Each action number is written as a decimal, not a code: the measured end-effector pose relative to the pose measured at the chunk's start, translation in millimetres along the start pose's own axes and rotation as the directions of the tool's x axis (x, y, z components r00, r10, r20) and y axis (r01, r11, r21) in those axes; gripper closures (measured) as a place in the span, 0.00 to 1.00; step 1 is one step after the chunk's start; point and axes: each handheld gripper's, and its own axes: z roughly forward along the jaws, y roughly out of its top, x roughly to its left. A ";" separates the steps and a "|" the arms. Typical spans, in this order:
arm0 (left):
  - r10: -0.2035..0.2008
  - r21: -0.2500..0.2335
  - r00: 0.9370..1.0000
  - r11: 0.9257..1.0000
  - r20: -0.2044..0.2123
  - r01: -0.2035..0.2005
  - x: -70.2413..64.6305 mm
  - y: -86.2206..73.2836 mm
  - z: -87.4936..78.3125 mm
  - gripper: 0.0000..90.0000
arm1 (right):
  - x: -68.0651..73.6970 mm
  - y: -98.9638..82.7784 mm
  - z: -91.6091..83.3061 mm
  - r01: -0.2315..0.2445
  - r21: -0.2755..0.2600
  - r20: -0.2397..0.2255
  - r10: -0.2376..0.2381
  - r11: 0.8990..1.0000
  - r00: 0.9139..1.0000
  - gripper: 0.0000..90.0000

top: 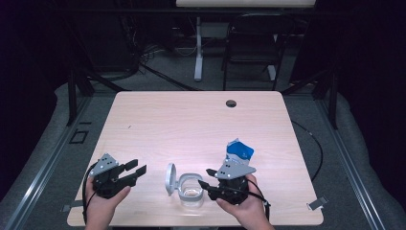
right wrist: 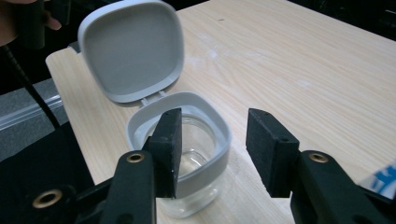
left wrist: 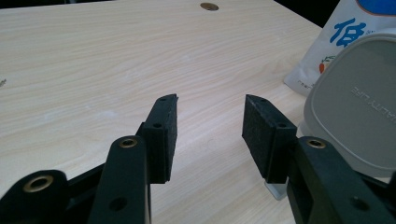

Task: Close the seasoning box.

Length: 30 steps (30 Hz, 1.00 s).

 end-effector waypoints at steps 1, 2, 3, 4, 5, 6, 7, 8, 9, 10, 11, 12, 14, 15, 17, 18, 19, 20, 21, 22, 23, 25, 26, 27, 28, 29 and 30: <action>-0.003 -0.002 1.000 1.000 0.000 0.003 0.1 0.0 -0.1 0.62 | -1.0 -0.1 -1.7 0.004 0.001 0.011 -0.004 1.000 1.000 0.61; -0.001 -0.003 1.000 1.000 -0.001 0.001 0.6 0.0 -0.2 0.62 | -2.0 -0.3 -3.5 0.008 0.000 0.018 -0.008 1.000 1.000 0.61; -0.001 -0.004 1.000 1.000 -0.001 0.001 0.8 0.0 -0.3 0.62 | -3.1 -0.2 -5.8 0.009 -0.002 0.023 -0.009 1.000 1.000 0.60; -0.002 -0.006 1.000 1.000 -0.001 0.002 0.9 -0.1 -0.3 0.62 | -3.7 -0.2 -7.0 0.009 -0.005 0.025 -0.009 1.000 1.000 0.59; -0.004 -0.004 1.000 1.000 -0.003 0.004 1.3 -0.2 -0.5 0.62 | -4.2 -0.1 -8.2 0.006 -0.007 0.023 -0.006 1.000 1.000 0.59; -0.005 -0.003 1.000 1.000 -0.006 0.005 1.5 -0.2 -0.6 0.62 | -5.1 0.0 -10.8 0.009 -0.005 0.024 -0.008 1.000 1.000 0.58; -0.005 -0.004 1.000 1.000 -0.006 0.005 1.8 -0.3 -0.7 0.61 | -5.7 0.0 -12.5 0.004 -0.012 0.021 -0.004 1.000 1.000 0.57; -0.007 -0.003 1.000 1.000 -0.007 0.007 2.0 -0.4 -0.8 0.61 | -6.3 0.1 -14.6 -0.006 -0.015 0.020 0.006 1.000 1.000 0.56; -0.008 -0.005 1.000 1.000 -0.007 0.008 2.2 -0.6 -0.6 0.61 | -7.1 0.2 -16.3 -0.021 -0.021 0.014 0.021 1.000 1.000 0.56; -0.008 -0.005 1.000 1.000 -0.008 0.008 2.2 -0.6 -0.7 0.61 | -7.8 0.5 -18.4 -0.031 -0.022 0.011 0.031 0.999 0.999 0.55; -0.009 -0.008 1.000 1.000 -0.008 0.009 2.3 -0.7 -0.6 0.61 | -8.0 0.6 -19.6 -0.039 -0.029 0.013 0.040 0.999 0.999 0.55; -0.009 -0.009 1.000 1.000 -0.007 0.009 2.4 -0.7 -0.7 0.61 | -8.4 0.9 -21.9 -0.048 -0.030 0.013 0.049 0.998 0.999 0.54; -0.012 -0.012 1.000 1.000 -0.008 0.012 3.1 -0.2 -1.3 0.61 | -9.1 1.1 -26.2 -0.049 -0.036 0.009 0.050 0.998 0.999 0.54; -0.011 -0.012 1.000 1.000 -0.008 0.011 4.2 0.2 -2.6 0.61 | -9.2 1.2 -28.1 -0.051 -0.036 0.009 0.051 0.998 0.999 0.54; -0.015 -0.015 1.000 1.000 -0.012 0.015 5.6 0.6 -4.4 0.60 | -10.1 1.1 -33.5 -0.047 -0.038 0.020 0.048 0.998 0.999 0.54; -0.021 -0.023 1.000 1.000 -0.015 0.020 6.5 0.4 -4.9 0.60 | -10.8 1.1 -35.5 -0.043 -0.034 0.029 0.044 0.998 0.999 0.54; -0.023 -0.026 1.000 0.999 -0.017 0.023 6.8 0.2 -4.9 0.60 | -12.2 1.2 -39.3 -0.046 -0.033 0.040 0.047 0.998 0.998 0.53; -0.023 -0.023 1.000 0.999 -0.019 0.022 7.3 0.0 -5.1 0.60 | -13.2 1.2 -41.2 -0.046 -0.032 0.047 0.047 0.998 0.998 0.53; -0.023 -0.022 1.000 1.000 -0.015 0.023 7.8 -0.1 -5.1 0.60 | -14.5 1.1 -43.5 -0.053 -0.031 0.050 0.054 0.998 0.997 0.52; -0.026 -0.022 1.000 0.999 -0.015 0.026 7.9 -0.3 -4.9 0.60 | -16.2 0.9 -45.9 -0.057 -0.031 0.055 0.059 0.998 0.997 0.52; -0.026 -0.022 1.000 0.999 -0.015 0.026 8.1 -0.4 -4.6 0.59 | -18.1 0.4 -47.8 -0.063 -0.036 0.056 0.065 0.997 0.996 0.52; -0.023 -0.020 1.000 1.000 -0.018 0.022 8.3 -0.6 -4.5 0.58 | -21.7 -0.8 -51.5 -0.073 -0.037 0.068 0.075 0.997 0.995 0.52; -0.021 -0.020 1.000 1.000 -0.019 0.021 8.4 -0.7 -4.4 0.58 | -23.6 -1.7 -53.1 -0.079 -0.038 0.071 0.082 0.996 0.994 0.52; -0.021 -0.020 1.000 1.000 -0.020 0.021 8.5 -0.7 -4.4 0.57 | -25.7 -2.8 -54.6 -0.083 -0.036 0.073 0.085 0.996 0.994 0.52; -0.022 -0.020 1.000 1.000 -0.021 0.022 8.6 -0.7 -4.5 0.57 | -27.6 -4.0 -56.0 -0.090 -0.033 0.077 0.092 0.995 0.993 0.51; -0.022 -0.022 1.000 1.000 -0.021 0.022 8.8 -0.7 -4.6 0.57 | -29.8 -5.4 -57.2 -0.100 -0.031 0.080 0.102 0.995 0.992 0.51; -0.023 -0.026 0.999 0.999 -0.023 0.023 8.9 -0.9 -4.4 0.57 | -32.2 -6.8 -58.5 -0.110 -0.031 0.081 0.112 0.993 0.990 0.51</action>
